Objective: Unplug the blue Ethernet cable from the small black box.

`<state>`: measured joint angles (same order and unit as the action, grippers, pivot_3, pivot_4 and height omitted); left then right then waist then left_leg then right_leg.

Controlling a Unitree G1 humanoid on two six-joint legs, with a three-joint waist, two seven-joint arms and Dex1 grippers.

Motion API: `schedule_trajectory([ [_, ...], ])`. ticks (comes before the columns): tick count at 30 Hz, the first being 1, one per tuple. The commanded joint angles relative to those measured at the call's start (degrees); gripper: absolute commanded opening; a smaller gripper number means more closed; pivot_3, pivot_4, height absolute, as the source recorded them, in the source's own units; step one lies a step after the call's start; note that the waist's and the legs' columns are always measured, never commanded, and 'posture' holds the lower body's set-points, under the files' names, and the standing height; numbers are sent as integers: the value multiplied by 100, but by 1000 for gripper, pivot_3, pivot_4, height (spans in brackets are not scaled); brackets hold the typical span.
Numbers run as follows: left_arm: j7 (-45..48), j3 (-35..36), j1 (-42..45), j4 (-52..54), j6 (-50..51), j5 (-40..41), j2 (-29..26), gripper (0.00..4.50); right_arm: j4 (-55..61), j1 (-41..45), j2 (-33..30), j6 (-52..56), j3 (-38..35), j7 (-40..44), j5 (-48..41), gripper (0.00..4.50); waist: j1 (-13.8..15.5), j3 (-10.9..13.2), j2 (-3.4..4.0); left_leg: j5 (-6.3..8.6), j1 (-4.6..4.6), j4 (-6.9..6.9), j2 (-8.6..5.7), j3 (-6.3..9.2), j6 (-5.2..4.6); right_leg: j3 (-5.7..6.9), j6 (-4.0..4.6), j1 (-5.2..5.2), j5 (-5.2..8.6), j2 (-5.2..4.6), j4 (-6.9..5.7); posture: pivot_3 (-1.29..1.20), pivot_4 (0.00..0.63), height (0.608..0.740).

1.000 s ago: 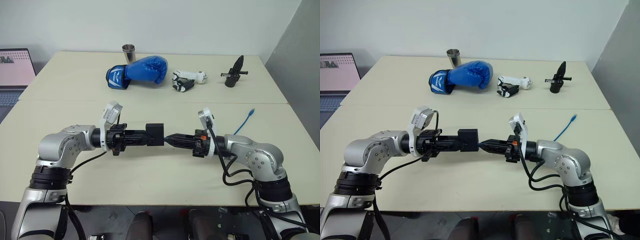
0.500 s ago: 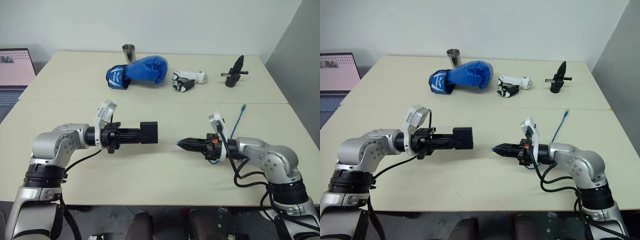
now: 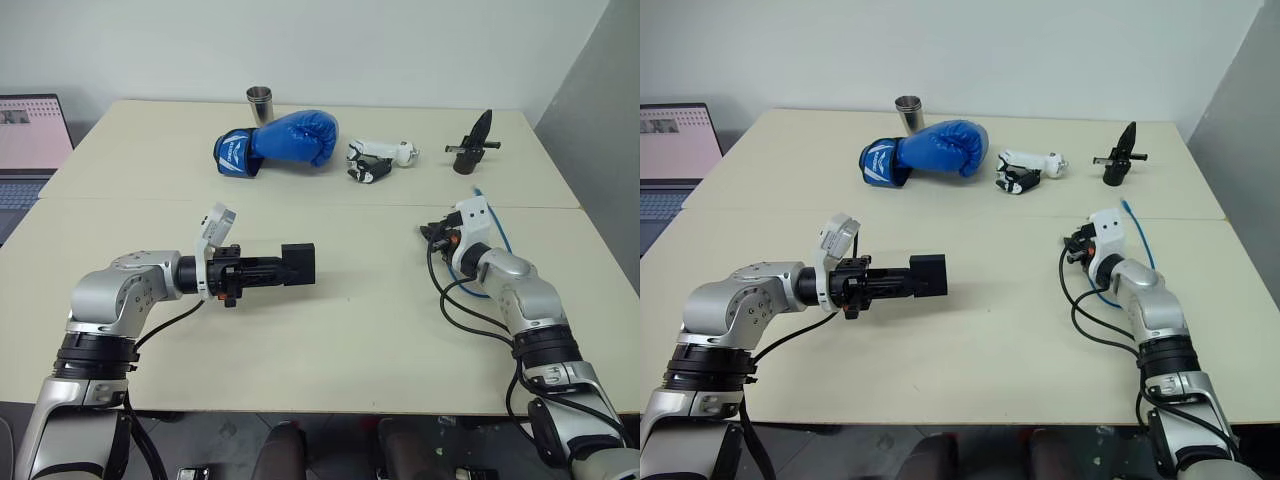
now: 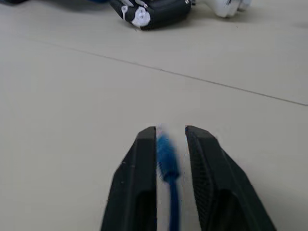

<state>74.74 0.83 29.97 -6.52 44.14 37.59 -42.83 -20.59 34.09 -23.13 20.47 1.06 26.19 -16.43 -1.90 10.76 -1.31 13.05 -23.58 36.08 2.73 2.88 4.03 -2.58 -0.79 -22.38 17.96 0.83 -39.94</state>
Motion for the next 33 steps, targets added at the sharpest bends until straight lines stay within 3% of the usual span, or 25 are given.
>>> schedule_trajectory([
  [1,-198,258,-83,276,-178,9,26,762,587,-152,18,51,-44,350,-99,2113,-5,0,0,0,0,0,1,0,0,0,0,0,0,-1,1,0,150,740],
  [12,-1459,514,-89,81,-1014,-493,538,762,2876,-650,-680,988,68,1727,-879,4469,13,3,5,0,4,6,0,12,0,9,-3,6,-1,0,-5,0,150,740],
  [19,-3436,880,-84,-686,-2826,-1653,1321,762,3919,-473,-923,1226,609,2124,-819,4500,-2,3,5,0,4,9,1,12,-1,7,-2,6,-2,-1,-5,0,150,740],
  [33,-5004,1092,-601,-1670,-4179,-2416,1903,762,3852,-161,-580,1321,985,2191,-701,4500,33,1,2,-1,0,20,-4,15,0,13,-3,9,-3,-9,-6,0,150,740],
])
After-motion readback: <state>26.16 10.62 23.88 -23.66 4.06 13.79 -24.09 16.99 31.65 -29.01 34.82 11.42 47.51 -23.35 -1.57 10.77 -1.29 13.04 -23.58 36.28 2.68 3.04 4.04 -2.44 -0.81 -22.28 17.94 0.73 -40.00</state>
